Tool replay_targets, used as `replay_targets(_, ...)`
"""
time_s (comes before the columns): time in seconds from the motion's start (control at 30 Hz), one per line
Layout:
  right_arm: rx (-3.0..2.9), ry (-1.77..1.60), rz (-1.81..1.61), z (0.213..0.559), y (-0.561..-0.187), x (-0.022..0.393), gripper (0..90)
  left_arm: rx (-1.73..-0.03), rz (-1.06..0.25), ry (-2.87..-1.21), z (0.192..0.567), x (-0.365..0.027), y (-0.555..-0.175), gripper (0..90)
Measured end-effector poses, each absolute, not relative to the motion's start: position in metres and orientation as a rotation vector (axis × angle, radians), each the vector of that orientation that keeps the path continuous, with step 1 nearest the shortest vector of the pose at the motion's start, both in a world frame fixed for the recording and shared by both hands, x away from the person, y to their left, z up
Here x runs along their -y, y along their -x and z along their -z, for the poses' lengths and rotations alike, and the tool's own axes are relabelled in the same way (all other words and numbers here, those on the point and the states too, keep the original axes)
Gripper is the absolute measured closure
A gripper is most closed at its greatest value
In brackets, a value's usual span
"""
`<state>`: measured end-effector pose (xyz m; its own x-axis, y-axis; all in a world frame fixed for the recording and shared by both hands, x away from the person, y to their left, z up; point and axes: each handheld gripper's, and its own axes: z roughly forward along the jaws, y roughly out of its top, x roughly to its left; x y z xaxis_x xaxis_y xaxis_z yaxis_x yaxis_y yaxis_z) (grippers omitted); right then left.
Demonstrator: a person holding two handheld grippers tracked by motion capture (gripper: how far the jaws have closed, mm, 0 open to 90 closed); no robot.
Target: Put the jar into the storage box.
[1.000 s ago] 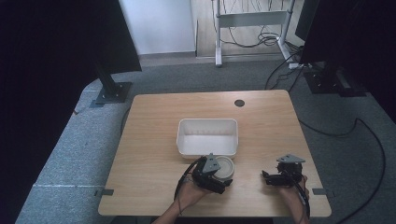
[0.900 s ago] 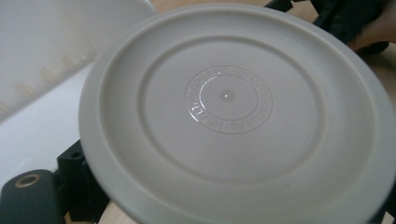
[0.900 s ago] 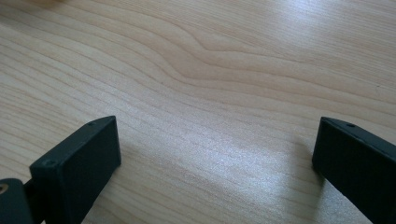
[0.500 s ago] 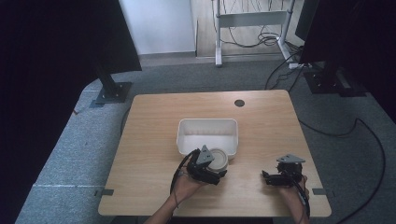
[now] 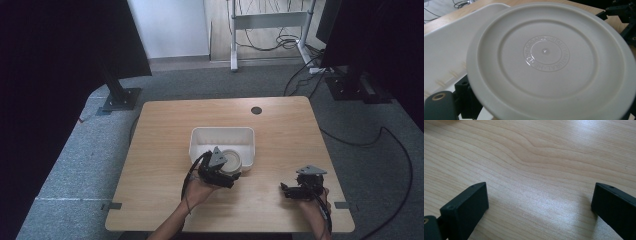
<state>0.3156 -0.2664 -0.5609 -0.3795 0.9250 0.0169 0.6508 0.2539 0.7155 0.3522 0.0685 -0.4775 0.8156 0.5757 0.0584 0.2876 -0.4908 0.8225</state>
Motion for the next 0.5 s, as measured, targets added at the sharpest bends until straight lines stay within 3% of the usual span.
replay_targets(0.5,-2.123,-1.435,-0.909,0.561,-0.316,0.266,0.5,-0.676,-0.451,-2.101,0.475,-0.065,-0.375,10.2)
